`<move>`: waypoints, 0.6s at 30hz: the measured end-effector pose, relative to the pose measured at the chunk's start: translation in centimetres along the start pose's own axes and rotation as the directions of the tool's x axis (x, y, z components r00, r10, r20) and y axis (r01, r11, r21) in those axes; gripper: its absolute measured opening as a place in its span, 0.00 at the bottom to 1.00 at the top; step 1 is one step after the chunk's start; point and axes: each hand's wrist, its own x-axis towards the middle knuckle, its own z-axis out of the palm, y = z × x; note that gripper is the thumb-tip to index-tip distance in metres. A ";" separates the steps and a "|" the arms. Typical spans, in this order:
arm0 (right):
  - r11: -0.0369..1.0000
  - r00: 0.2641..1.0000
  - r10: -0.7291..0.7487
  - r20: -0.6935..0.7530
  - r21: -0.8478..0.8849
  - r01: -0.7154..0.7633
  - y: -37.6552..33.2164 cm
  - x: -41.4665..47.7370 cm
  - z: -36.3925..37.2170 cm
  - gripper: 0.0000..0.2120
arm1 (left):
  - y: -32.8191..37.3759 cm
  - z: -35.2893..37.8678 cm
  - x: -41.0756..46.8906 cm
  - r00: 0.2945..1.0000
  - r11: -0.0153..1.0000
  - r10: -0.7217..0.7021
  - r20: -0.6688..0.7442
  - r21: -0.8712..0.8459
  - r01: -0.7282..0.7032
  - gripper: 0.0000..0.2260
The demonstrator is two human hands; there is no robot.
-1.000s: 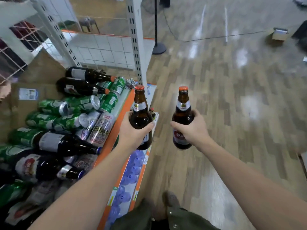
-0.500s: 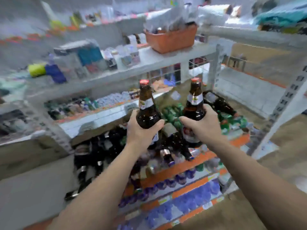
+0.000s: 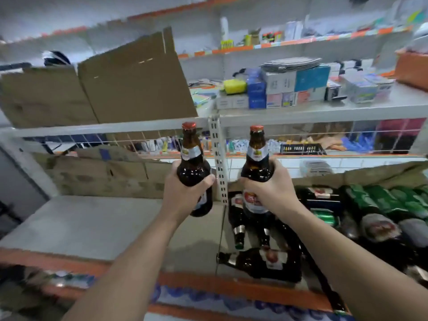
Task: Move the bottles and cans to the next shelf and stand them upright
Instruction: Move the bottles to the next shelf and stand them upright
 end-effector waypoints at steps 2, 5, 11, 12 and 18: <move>1.000 1.000 0.016 0.002 0.007 -0.016 0.2 1.1 6.1 0.21 | -3.6 -3.6 2.6 1.000 0.999 -0.010 -0.002 -0.031 0.010 0.17; 0.998 0.998 0.051 -0.025 0.037 -0.050 -0.5 2.8 15.7 0.21 | -8.8 -10.1 7.4 0.999 0.998 -0.032 0.026 -0.060 0.034 0.13; 0.986 0.986 0.167 -0.008 -0.022 -0.167 -1.1 5.4 31.5 0.22 | -16.2 -22.9 15.1 0.987 0.993 -0.122 0.101 0.004 0.122 0.19; 0.983 0.984 0.179 -0.002 -0.048 -0.179 -1.1 5.6 33.5 0.22 | -17.0 -24.5 16.0 0.986 0.991 -0.132 0.101 0.026 0.130 0.19; 0.963 0.970 0.236 0.058 -0.149 -0.225 -1.4 6.6 43.1 0.21 | -21.4 -33.0 18.7 0.974 0.982 -0.186 0.134 0.053 0.180 0.15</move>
